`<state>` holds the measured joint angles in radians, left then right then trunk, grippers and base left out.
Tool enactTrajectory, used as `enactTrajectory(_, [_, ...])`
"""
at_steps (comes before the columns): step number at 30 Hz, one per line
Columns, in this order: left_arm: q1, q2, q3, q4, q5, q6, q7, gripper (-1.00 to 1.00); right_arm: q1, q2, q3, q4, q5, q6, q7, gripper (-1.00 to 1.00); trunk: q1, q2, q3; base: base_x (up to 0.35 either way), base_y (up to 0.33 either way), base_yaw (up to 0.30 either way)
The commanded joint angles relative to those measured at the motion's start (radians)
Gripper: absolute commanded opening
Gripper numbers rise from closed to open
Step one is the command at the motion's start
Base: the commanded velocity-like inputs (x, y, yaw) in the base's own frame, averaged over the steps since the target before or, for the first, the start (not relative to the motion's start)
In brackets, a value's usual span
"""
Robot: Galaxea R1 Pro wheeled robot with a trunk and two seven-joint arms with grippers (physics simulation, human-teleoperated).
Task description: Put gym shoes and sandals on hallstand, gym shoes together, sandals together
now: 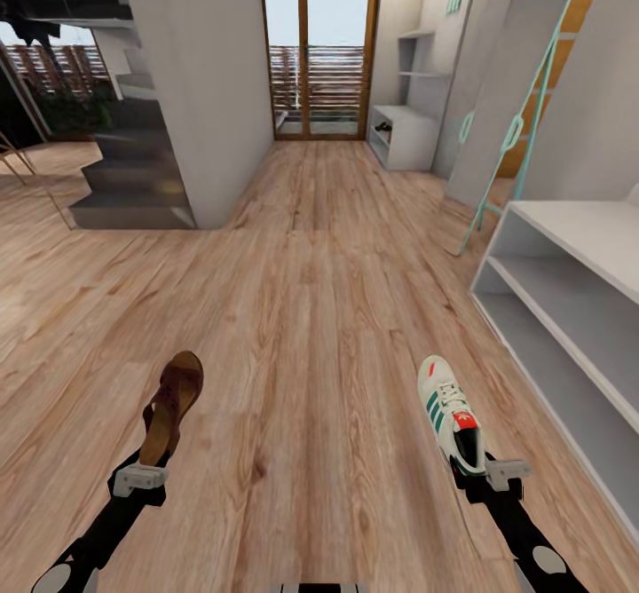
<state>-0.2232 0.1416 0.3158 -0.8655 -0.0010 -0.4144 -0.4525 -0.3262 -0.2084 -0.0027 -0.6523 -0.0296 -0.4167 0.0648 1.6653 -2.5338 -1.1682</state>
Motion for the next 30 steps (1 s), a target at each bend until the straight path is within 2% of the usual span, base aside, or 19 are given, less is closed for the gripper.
enactTrajectory(1, [-0.001,0.000,0.003,0.000,-0.002,-0.003,-0.007,-1.00,-0.001,0.000,0.000,0.000,-0.003,-0.003,0.004,-1.00,0.000,0.000,-0.001,0.318,0.019,0.000])
enactTrajectory(30, [-0.001,-0.001,0.002,0.000,-0.005,-0.003,-0.006,-1.00,-0.001,0.000,0.000,0.000,-0.003,-0.003,0.004,-1.00,0.000,0.000,-0.001,0.323,0.002,0.000])
